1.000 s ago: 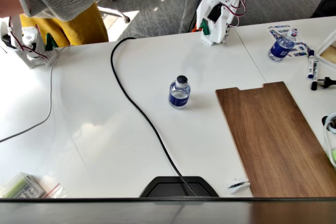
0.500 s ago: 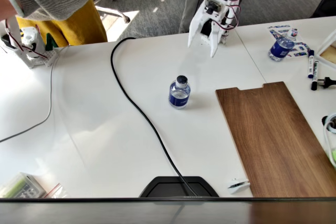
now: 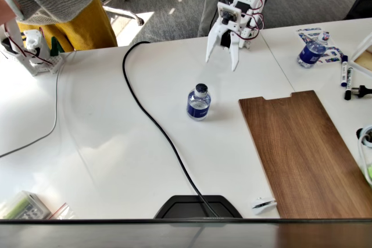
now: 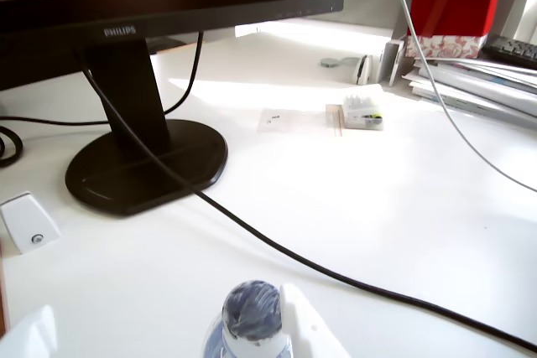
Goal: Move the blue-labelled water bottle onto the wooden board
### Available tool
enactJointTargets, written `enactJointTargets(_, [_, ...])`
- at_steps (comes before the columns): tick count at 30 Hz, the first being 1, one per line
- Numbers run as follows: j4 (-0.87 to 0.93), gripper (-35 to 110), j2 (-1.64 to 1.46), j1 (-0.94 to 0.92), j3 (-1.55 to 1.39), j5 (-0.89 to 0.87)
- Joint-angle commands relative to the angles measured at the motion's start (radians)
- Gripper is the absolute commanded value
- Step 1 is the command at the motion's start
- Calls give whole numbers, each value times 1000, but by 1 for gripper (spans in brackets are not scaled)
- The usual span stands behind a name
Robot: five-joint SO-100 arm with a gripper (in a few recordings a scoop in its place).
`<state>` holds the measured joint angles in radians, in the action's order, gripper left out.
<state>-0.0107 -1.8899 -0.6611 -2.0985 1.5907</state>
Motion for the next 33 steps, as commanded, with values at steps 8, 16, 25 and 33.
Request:
enactJointTargets(8, [-58,36,40,-26,-9,89])
enactJointTargets(16, [-222,36,78,-38,-49,172])
enactJointTargets(25, [-328,36,100,-60,-104,184])
enactJointTargets(33, [-357,36,103,-87,-110,87])
